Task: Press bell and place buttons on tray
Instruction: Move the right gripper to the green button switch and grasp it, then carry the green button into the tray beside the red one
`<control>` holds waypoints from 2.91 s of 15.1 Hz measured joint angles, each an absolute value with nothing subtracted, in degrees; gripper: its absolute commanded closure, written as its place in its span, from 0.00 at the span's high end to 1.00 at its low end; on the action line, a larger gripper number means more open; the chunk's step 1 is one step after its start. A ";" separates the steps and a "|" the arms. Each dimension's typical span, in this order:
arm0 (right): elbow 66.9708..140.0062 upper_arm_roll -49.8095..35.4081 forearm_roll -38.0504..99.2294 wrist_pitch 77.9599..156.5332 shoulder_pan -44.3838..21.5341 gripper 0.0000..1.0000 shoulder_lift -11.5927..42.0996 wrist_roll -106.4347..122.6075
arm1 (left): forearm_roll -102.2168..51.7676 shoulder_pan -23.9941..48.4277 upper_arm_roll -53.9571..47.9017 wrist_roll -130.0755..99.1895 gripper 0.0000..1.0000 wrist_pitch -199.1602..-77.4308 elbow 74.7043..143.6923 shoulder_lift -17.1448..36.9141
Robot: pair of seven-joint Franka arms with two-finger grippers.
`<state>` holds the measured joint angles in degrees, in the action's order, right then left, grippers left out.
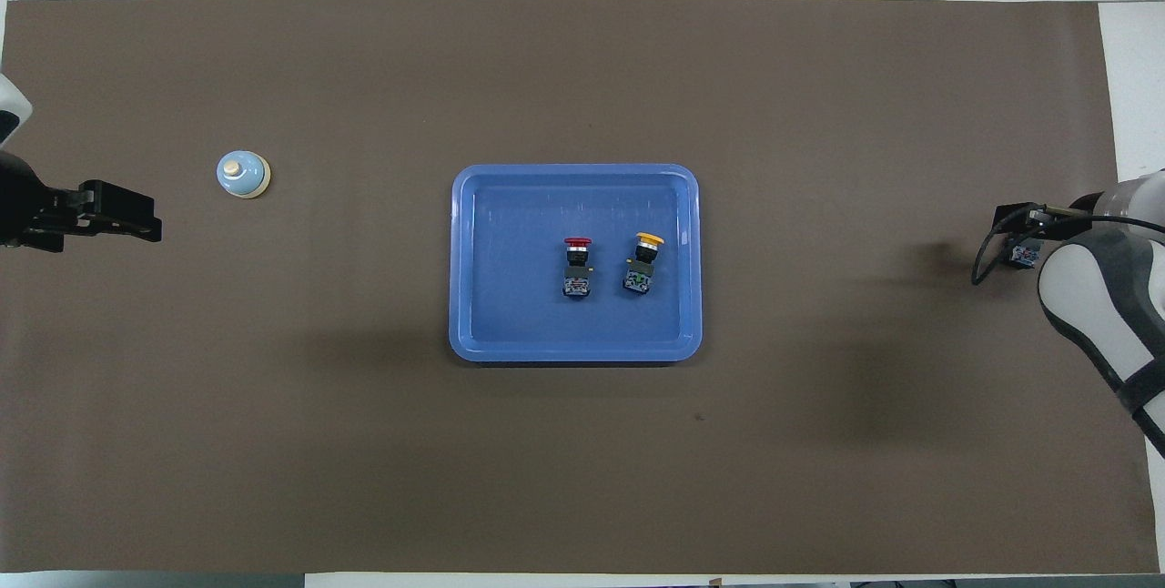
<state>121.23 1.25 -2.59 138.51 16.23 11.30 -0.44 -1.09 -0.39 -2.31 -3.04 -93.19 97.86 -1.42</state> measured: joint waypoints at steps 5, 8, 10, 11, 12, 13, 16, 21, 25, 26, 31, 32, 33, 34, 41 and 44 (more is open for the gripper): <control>122.00 1.25 -2.60 139.88 19.19 1.00 12.89 -0.44 | -1.09 -0.39 -2.31 -3.04 1.00 -93.19 97.85 -1.42; 123.47 1.24 -2.60 141.77 19.73 1.00 13.56 -0.44 | -1.09 -0.39 -2.31 -3.04 1.00 -93.19 97.85 -1.42; 124.40 1.17 -2.60 142.22 19.73 0.59 13.63 -0.44 | -1.09 -0.39 -2.31 -3.04 1.00 -93.19 97.85 -1.42; 124.58 1.12 -2.60 142.24 19.73 0.32 13.63 -0.44 | -1.09 -0.39 -2.31 -3.04 1.00 -93.19 97.85 -1.42; 124.62 1.08 -2.60 142.23 19.73 0.00 13.63 -0.44 | -1.09 -0.39 -2.31 -3.04 1.00 -93.19 97.85 -1.42; 124.64 1.06 -2.60 142.13 19.73 0.00 13.62 -0.40 | -1.09 -0.39 -2.31 -3.04 1.00 -93.19 97.86 -1.42; 124.64 0.97 -2.61 141.80 19.72 0.00 13.59 0.53 | -1.09 -0.39 -2.31 -3.04 1.00 -93.19 97.85 -1.42; 122.10 0.23 -2.62 135.93 16.96 0.00 12.60 1.05 | -1.09 -0.39 -2.31 -3.04 1.00 -93.19 97.85 -1.42; 113.15 -0.02 -2.62 122.14 7.73 0.00 10.21 -2.54 | -1.09 -0.39 -2.31 -3.04 1.00 -93.19 97.85 -1.42; 110.17 -0.11 -2.62 118.13 4.75 0.00 10.02 -5.33 | -1.09 -0.39 -2.31 -3.04 1.00 -93.19 97.85 -1.42; 101.02 -0.52 -2.00 109.38 -12.95 0.00 10.78 -19.63 | -1.09 -0.39 -2.31 -3.04 1.00 -93.19 97.85 -1.42; 100.62 -0.58 -1.18 109.38 -16.05 0.00 11.08 -21.55 | -1.09 -0.39 -2.31 -3.04 1.00 -93.19 97.85 -1.42; 100.33 -0.61 -0.52 109.38 -18.92 0.00 11.35 -23.16 | -1.09 -0.39 -2.31 -3.04 1.00 -93.19 97.86 -1.42; 99.99 -0.63 -0.11 109.38 -21.64 0.00 11.61 -24.92 | -1.09 -0.39 -2.31 -3.04 1.00 -93.19 97.85 -1.42; 89.98 -0.68 1.13 110.86 -36.36 0.00 22.46 -42.46 | -1.09 -0.39 -2.31 -3.04 1.00 -93.19 97.85 -1.42; 87.79 -0.67 1.13 118.01 -39.37 0.00 28.97 -46.46 | -1.09 -0.39 -2.31 -3.04 1.00 -93.19 97.85 -1.42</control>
